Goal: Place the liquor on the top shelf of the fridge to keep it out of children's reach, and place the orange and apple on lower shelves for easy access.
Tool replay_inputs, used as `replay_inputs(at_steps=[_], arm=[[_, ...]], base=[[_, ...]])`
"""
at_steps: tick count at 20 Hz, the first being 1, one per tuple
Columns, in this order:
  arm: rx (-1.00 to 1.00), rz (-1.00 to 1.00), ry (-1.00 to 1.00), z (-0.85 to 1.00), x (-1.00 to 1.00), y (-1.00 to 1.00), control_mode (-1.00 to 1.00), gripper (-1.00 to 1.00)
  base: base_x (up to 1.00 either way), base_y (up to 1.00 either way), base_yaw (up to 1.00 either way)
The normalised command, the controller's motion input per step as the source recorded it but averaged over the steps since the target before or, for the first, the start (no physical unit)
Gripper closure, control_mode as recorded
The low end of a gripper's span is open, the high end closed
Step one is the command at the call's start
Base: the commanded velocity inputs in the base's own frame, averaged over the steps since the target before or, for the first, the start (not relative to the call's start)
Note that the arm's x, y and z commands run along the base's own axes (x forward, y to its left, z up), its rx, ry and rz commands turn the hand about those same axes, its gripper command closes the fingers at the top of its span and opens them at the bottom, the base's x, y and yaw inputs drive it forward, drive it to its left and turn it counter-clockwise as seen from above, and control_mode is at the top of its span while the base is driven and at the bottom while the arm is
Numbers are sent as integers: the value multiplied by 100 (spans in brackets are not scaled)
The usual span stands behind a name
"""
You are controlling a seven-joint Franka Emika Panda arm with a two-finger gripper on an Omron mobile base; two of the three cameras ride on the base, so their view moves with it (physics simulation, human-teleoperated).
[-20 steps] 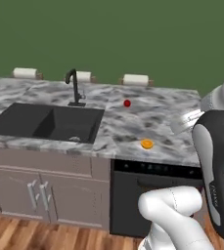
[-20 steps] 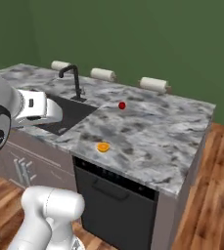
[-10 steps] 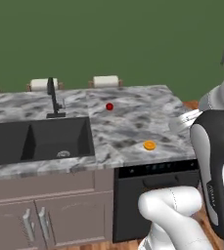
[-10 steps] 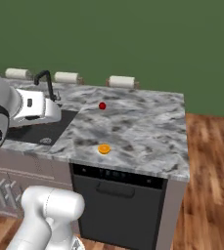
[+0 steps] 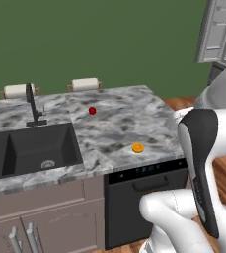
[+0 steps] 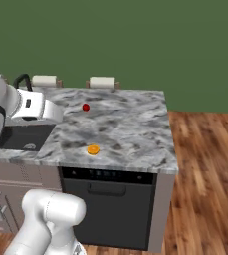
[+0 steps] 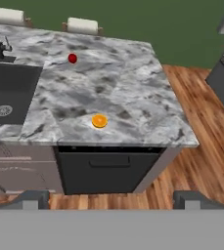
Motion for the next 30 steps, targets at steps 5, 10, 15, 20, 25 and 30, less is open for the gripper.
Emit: replay_inputs(at_steps=[5,10,15,20,25,30], arm=[[0,-23,7,-24,31,-10,-100,-100],[0,-21,15,-33,35,-8,-100,-100],[0,-15,17,-29,25,-2,-100,-100],[3,-4,6,-33,13,0,-100,-100],[14,0,0,-43,7,0,-100,-100],[24,0,0,-40,16,0,-100,-100]], base=[[0,0,0],[0,0,0],[0,0,0],[0,0,0],[0,0,0],[0,0,0]])
